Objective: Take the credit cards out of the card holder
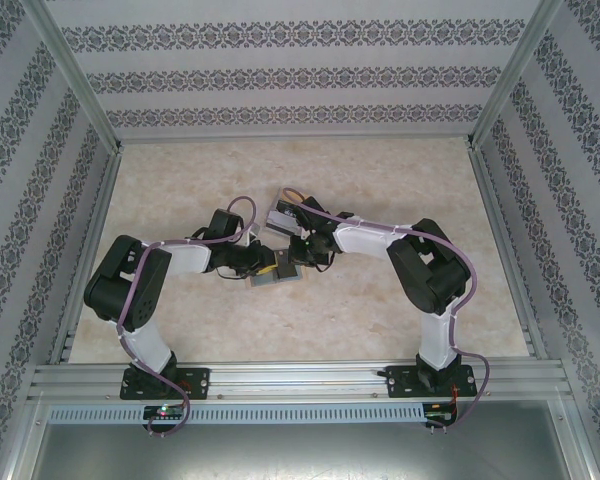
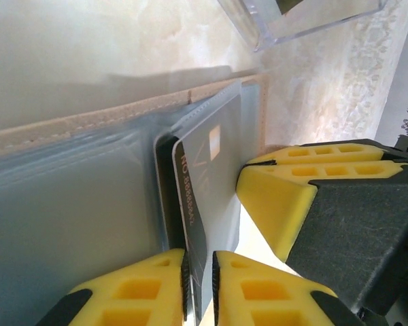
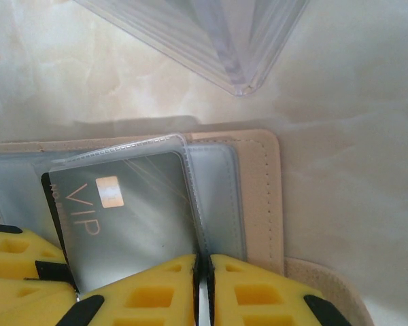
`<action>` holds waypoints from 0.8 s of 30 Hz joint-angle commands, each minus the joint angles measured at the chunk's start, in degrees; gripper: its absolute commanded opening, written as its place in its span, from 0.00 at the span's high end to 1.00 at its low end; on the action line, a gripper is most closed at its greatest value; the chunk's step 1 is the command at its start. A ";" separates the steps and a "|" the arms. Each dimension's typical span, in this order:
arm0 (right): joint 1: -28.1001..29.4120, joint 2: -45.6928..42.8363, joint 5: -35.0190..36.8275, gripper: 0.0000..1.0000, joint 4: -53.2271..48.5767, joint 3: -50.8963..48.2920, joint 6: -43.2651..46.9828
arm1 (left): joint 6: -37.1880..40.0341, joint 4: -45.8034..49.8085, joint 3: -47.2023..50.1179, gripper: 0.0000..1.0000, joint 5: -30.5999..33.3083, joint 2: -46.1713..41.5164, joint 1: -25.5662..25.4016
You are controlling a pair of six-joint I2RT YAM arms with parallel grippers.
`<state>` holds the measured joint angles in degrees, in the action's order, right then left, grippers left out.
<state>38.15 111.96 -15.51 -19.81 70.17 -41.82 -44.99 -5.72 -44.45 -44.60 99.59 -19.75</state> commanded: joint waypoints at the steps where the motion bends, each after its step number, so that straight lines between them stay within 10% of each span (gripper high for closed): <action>1: 0.74 3.59 1.43 0.85 -5.20 -0.96 0.84 | 1.40 -4.45 0.35 0.79 -3.25 -2.04 0.57; 24: 0.63 3.01 2.92 0.85 -6.15 -1.13 0.25 | 7.04 4.89 0.24 1.00 1.75 -4.62 1.12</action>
<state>38.15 112.18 -15.79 -20.49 70.67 -41.82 -41.74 -4.38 -44.36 -43.77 98.43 -19.38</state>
